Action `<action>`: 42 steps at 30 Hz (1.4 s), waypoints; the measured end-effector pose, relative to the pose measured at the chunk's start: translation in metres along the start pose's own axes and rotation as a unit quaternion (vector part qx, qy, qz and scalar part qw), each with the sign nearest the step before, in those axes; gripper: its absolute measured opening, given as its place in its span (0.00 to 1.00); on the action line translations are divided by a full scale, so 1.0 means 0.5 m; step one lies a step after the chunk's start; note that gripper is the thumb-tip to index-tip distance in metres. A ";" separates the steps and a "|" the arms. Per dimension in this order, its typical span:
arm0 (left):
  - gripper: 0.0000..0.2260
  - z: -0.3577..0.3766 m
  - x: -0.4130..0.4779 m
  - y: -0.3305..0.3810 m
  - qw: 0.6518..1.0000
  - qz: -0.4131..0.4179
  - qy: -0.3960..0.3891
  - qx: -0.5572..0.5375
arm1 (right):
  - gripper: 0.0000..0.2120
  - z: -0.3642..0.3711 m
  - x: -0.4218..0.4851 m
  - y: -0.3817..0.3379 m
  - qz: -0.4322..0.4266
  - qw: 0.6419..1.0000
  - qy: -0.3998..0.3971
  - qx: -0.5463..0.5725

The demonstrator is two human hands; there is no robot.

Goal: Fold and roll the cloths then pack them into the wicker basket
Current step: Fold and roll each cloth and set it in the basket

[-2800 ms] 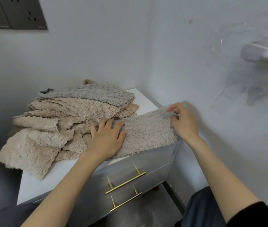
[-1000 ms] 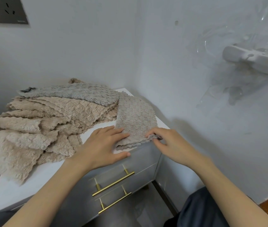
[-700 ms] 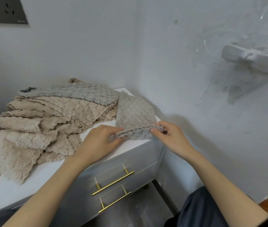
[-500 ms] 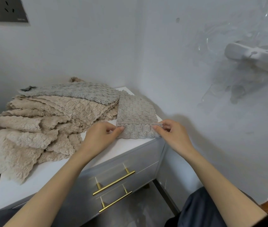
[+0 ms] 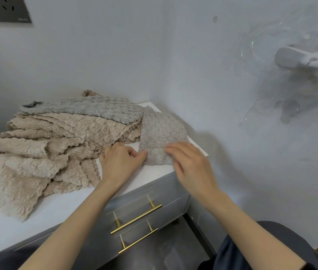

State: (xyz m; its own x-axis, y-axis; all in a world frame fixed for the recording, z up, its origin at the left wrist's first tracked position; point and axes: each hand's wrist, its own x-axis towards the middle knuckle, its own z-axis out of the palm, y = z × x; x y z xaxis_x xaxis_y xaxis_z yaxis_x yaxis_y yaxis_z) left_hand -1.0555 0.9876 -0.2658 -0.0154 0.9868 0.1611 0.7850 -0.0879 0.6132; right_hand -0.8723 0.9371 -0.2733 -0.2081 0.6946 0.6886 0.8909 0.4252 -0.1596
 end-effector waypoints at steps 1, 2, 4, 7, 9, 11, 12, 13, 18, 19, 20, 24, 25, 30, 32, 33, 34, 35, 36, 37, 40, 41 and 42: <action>0.16 0.001 0.001 -0.001 1.000 -0.003 -0.002 -0.002 | 0.16 0.009 -0.004 -0.012 -0.018 1.000 -0.025 0.005; 0.16 0.001 0.003 -0.002 1.000 -0.003 -0.002 -0.003 | 0.17 0.018 -0.009 -0.022 -0.020 0.998 -0.057 0.002; 0.16 0.001 0.006 -0.006 1.000 -0.001 0.001 -0.005 | 0.19 0.027 -0.016 -0.032 0.004 0.991 -0.133 0.000; 0.17 0.001 0.007 -0.006 1.000 0.001 0.006 -0.002 | 0.20 0.024 -0.018 -0.024 0.026 0.984 -0.177 0.006; 0.17 0.002 0.008 -0.004 1.000 0.001 0.006 0.000 | 0.19 0.015 -0.020 -0.015 0.037 0.985 -0.170 -0.004; 0.17 0.002 0.007 -0.003 1.000 0.001 -0.005 0.008 | 0.18 0.002 -0.023 -0.003 0.057 0.984 -0.167 -0.016; 0.16 0.001 0.005 -0.003 1.000 0.001 -0.010 0.019 | 0.19 -0.005 -0.025 0.005 0.064 0.983 -0.174 -0.022; 0.15 0.001 0.003 -0.003 0.999 0.005 -0.008 0.035 | 0.19 -0.012 -0.027 0.016 0.069 0.980 -0.183 -0.026; 0.04 -0.008 -0.002 -0.008 0.968 0.246 0.056 0.016 | 0.19 -0.031 -0.031 0.043 0.074 0.975 -0.210 -0.020; 0.05 -0.010 -0.003 -0.009 0.955 0.294 0.041 0.021 | 0.19 -0.033 -0.030 0.042 0.077 0.976 -0.205 -0.011; 0.07 -0.010 -0.004 -0.011 0.947 0.318 0.028 0.026 | 0.18 -0.033 -0.031 0.042 0.082 0.977 -0.196 0.001; 0.13 -0.015 -0.004 -0.025 0.956 0.288 -0.021 0.057 | 0.19 -0.027 -0.029 0.050 0.148 0.974 -0.151 0.084; 0.16 -0.017 -0.002 -0.030 0.954 0.285 -0.043 0.084 | 0.19 -0.024 -0.028 0.052 0.169 0.970 -0.143 0.102; 0.18 -0.022 0.001 -0.032 0.956 0.270 -0.055 0.100 | 0.19 -0.020 -0.026 0.066 0.232 0.954 -0.138 0.130; 0.16 -0.020 -0.001 -0.028 0.958 0.274 -0.037 0.075 | 0.16 -0.023 -0.025 0.071 0.247 0.948 -0.142 0.143; 0.15 -0.019 -0.001 -0.026 0.960 0.272 -0.027 0.052 | 0.15 -0.025 -0.023 0.074 0.255 0.944 -0.143 0.155; 0.14 -0.019 0.000 -0.025 0.965 0.261 -0.022 0.019 | 0.13 -0.028 -0.020 0.075 0.262 0.939 -0.142 0.170; 0.13 -0.021 0.001 -0.024 0.971 0.239 -0.025 -0.015 | 0.11 -0.032 -0.016 0.076 0.268 0.935 -0.138 0.186; 0.13 -0.023 0.002 -0.022 0.975 0.215 -0.035 -0.040 | 0.09 -0.036 -0.013 0.076 0.274 0.931 -0.130 0.202; 0.12 -0.025 0.003 -0.020 0.978 0.196 -0.045 -0.056 | 0.06 -0.040 -0.010 0.076 0.285 0.925 -0.120 0.220; 0.09 -0.024 0.003 -0.015 0.983 0.155 -0.060 -0.079 | 0.05 -0.051 -0.003 0.076 0.346 0.895 -0.118 0.256; 0.10 -0.023 0.003 -0.015 0.985 0.139 -0.060 -0.086 | 0.06 -0.053 -0.002 0.076 0.368 0.885 -0.121 0.258; 0.11 -0.021 0.003 -0.015 0.986 0.125 -0.059 -0.091 | 0.07 -0.053 -0.001 0.077 0.386 0.878 -0.122 0.257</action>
State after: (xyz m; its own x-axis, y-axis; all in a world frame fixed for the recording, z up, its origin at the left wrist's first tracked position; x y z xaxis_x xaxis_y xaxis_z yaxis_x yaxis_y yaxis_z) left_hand -1.0678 0.9885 -0.2619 0.2457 0.9391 0.2403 0.6314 -0.3431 0.6954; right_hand -0.8272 0.9377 -0.2612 0.2412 0.9676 0.0742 0.5177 -0.0636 -0.8532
